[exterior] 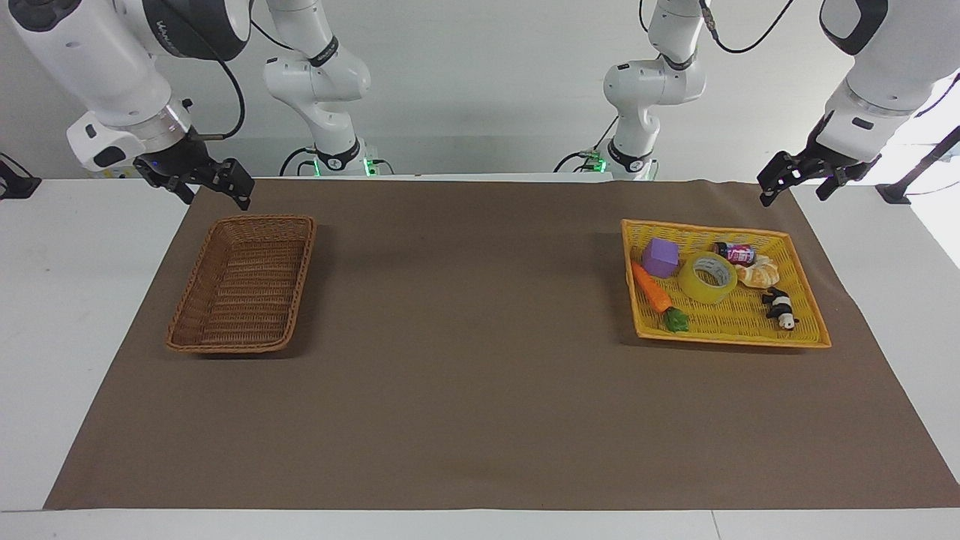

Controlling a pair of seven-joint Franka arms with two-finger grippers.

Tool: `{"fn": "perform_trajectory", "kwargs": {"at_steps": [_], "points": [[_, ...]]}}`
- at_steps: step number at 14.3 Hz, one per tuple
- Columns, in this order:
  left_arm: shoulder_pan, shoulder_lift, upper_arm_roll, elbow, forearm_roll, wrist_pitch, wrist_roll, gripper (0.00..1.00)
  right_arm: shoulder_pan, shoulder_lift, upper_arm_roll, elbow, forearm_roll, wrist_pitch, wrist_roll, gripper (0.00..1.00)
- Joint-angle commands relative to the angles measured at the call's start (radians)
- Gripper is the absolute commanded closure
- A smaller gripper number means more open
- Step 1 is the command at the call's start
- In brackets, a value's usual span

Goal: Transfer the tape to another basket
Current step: 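Lower the left gripper into the yellow basket onto the yellow tape roll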

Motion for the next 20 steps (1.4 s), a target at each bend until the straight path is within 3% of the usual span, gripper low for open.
{"fn": "perform_trajectory", "kwargs": {"at_steps": [1,5,11,15,17,19,20], "points": [[-0.009,-0.025,-0.003,-0.025,-0.011,0.0,-0.053,0.0,-0.007,-0.022,0.005,-0.027,-0.004,0.011,-0.025,0.01],[-0.033,-0.029,-0.006,-0.031,-0.011,-0.01,-0.058,0.0,-0.007,-0.022,0.005,-0.027,-0.004,0.011,-0.025,0.01],[-0.041,-0.121,-0.005,-0.231,-0.013,0.141,-0.052,0.0,-0.007,-0.022,0.005,-0.027,-0.004,0.011,-0.025,0.01],[0.019,-0.237,0.003,-0.537,-0.011,0.387,0.018,0.0,-0.007,-0.022,0.005,-0.027,-0.004,0.013,-0.025,0.01],[0.062,-0.245,0.003,-0.654,-0.011,0.505,0.081,0.01,-0.007,-0.022,0.005,-0.027,-0.004,0.011,-0.025,0.01],[0.105,-0.238,0.003,-0.731,-0.011,0.608,0.149,0.07,-0.007,-0.022,0.005,-0.027,-0.004,0.013,-0.025,0.01],[0.126,-0.233,0.003,-0.767,-0.013,0.659,0.169,0.14,-0.007,-0.022,0.005,-0.027,-0.004,0.011,-0.025,0.01]]}}
